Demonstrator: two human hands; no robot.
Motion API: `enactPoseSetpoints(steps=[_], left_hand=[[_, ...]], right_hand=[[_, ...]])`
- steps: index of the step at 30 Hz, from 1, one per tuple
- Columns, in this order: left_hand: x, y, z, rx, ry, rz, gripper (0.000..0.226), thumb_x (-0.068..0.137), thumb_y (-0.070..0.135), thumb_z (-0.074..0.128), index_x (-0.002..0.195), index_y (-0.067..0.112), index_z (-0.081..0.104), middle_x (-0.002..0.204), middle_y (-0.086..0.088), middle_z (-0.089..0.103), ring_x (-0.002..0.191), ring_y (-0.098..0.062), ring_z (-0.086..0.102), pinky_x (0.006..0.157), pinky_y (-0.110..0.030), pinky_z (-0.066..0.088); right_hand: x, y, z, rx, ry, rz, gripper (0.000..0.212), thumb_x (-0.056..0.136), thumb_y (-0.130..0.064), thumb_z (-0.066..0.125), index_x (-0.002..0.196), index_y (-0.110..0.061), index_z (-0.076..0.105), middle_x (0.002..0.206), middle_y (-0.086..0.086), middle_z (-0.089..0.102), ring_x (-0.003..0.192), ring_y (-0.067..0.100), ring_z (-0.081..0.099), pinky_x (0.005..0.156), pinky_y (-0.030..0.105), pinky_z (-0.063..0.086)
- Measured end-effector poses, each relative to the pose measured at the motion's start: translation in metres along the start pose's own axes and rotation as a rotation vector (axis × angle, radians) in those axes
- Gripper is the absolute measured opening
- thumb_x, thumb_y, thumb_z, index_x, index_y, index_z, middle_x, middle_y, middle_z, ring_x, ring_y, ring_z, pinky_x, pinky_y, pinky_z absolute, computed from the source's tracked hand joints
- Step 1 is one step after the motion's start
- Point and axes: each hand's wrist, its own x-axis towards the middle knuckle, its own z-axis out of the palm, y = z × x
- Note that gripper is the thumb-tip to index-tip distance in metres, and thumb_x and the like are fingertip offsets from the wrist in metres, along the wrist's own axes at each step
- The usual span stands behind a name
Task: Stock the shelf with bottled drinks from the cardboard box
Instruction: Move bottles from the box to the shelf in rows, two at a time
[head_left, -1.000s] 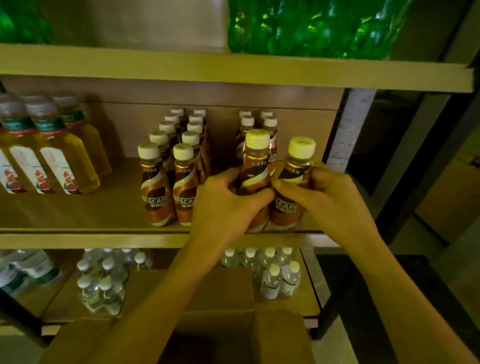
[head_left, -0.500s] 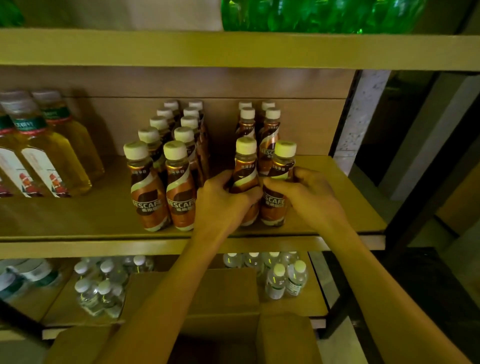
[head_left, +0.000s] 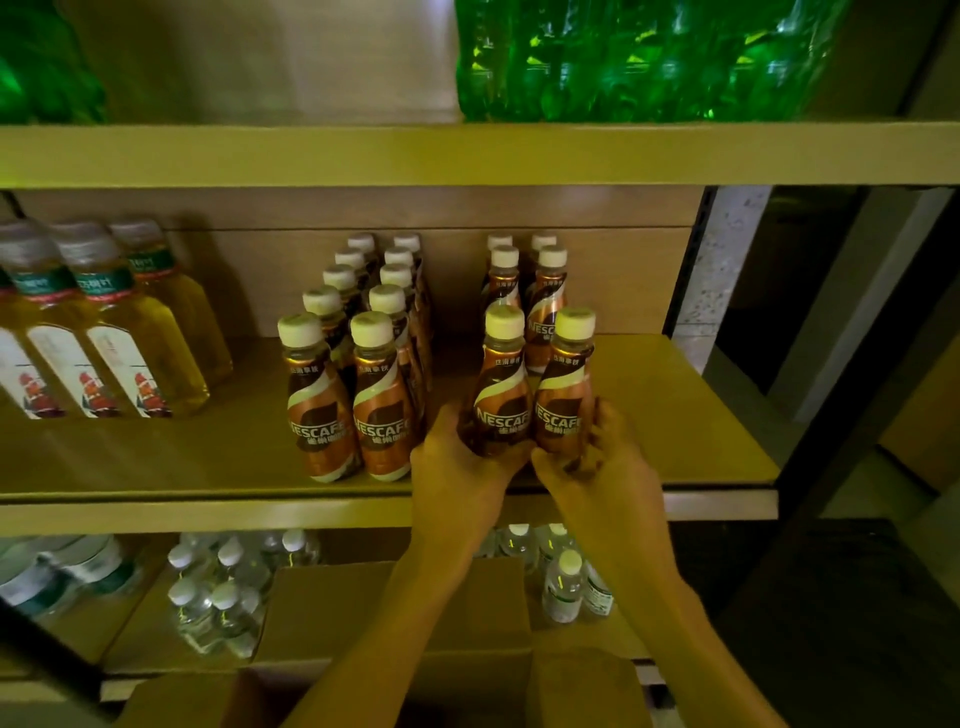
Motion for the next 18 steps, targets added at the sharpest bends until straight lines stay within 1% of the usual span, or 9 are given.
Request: enactPoseSetpoints(steps=[2,3,6,8,10,13,14,16,18], left_hand=[[-0.001,-0.004,0.005,0.047,0.020,0.010,0.050,0.071,0.030,0.089,0.114,0.019,0.065,0.101,0.013,0.072,0.090,0.003,0.068,0.070,-0.007,0.051],[-0.002,-0.005,0.006,0.068,0.027,0.014,0.049,0.073,0.029,0.088,0.115,0.016,0.065,0.102,0.010,0.073,0.088,0.001,0.068,0.070,-0.006,0.050],[-0.002,-0.005,0.007,0.105,0.024,0.025,0.046,0.075,0.027,0.086,0.112,0.013,0.065,0.100,0.007,0.073,0.081,0.003,0.064,0.064,-0.002,0.048],[-0.001,-0.005,0.006,0.137,0.012,0.016,0.047,0.074,0.029,0.087,0.113,0.013,0.065,0.099,0.006,0.073,0.084,-0.002,0.067,0.063,-0.002,0.047],[0.001,-0.004,0.007,0.167,0.004,0.001,0.048,0.074,0.029,0.087,0.113,0.013,0.064,0.099,0.005,0.073,0.088,-0.007,0.070,0.061,-0.004,0.046],[0.001,-0.004,0.009,0.199,0.008,-0.008,0.049,0.075,0.030,0.086,0.115,0.013,0.063,0.101,0.004,0.073,0.091,-0.010,0.071,0.062,-0.006,0.046],[0.001,-0.004,0.010,0.204,0.011,-0.011,0.049,0.075,0.031,0.086,0.115,0.013,0.063,0.102,0.003,0.073,0.092,-0.012,0.071,0.065,-0.008,0.048],[0.004,-0.005,0.014,0.227,0.003,-0.028,0.049,0.076,0.032,0.085,0.114,0.013,0.061,0.102,0.001,0.072,0.095,-0.016,0.071,0.070,-0.020,0.054],[0.011,-0.004,0.019,0.251,-0.013,-0.061,0.049,0.077,0.034,0.084,0.115,0.013,0.060,0.104,-0.001,0.071,0.097,-0.020,0.070,0.073,-0.026,0.055]], right_hand=[[0.000,0.002,0.010,-0.070,0.056,-0.016,0.077,0.080,-0.044,0.078,0.144,-0.027,0.039,0.128,-0.008,0.061,0.114,0.016,0.063,0.094,0.039,0.055],[0.000,0.001,0.013,-0.076,0.085,-0.021,0.078,0.081,-0.042,0.078,0.145,-0.025,0.038,0.129,-0.004,0.061,0.115,0.018,0.062,0.094,0.038,0.054],[0.001,0.001,0.016,-0.042,0.107,-0.028,0.078,0.082,-0.041,0.077,0.146,-0.024,0.038,0.130,-0.001,0.061,0.118,0.022,0.061,0.095,0.041,0.054],[0.005,0.001,0.013,-0.010,0.084,-0.033,0.072,0.085,-0.035,0.076,0.146,-0.024,0.039,0.128,-0.004,0.063,0.117,0.018,0.061,0.096,0.039,0.052],[0.009,0.002,0.008,0.026,0.039,-0.040,0.065,0.088,-0.026,0.075,0.144,-0.026,0.041,0.119,-0.011,0.063,0.109,0.009,0.061,0.095,0.033,0.051],[0.011,0.000,0.005,0.027,0.012,-0.060,0.065,0.089,-0.023,0.073,0.146,-0.026,0.041,0.111,-0.019,0.058,0.103,0.001,0.056,0.092,0.026,0.048],[0.011,0.000,0.006,0.018,0.021,-0.068,0.064,0.090,-0.023,0.073,0.145,-0.026,0.041,0.111,-0.019,0.058,0.102,0.001,0.056,0.090,0.024,0.047],[0.013,0.003,0.008,0.002,0.044,-0.074,0.060,0.090,-0.025,0.073,0.143,-0.025,0.044,0.110,-0.017,0.061,0.099,0.002,0.057,0.087,0.024,0.048],[0.018,0.003,0.009,-0.032,0.061,-0.060,0.054,0.090,-0.027,0.072,0.138,-0.025,0.048,0.107,-0.014,0.066,0.094,0.005,0.061,0.084,0.025,0.050]])
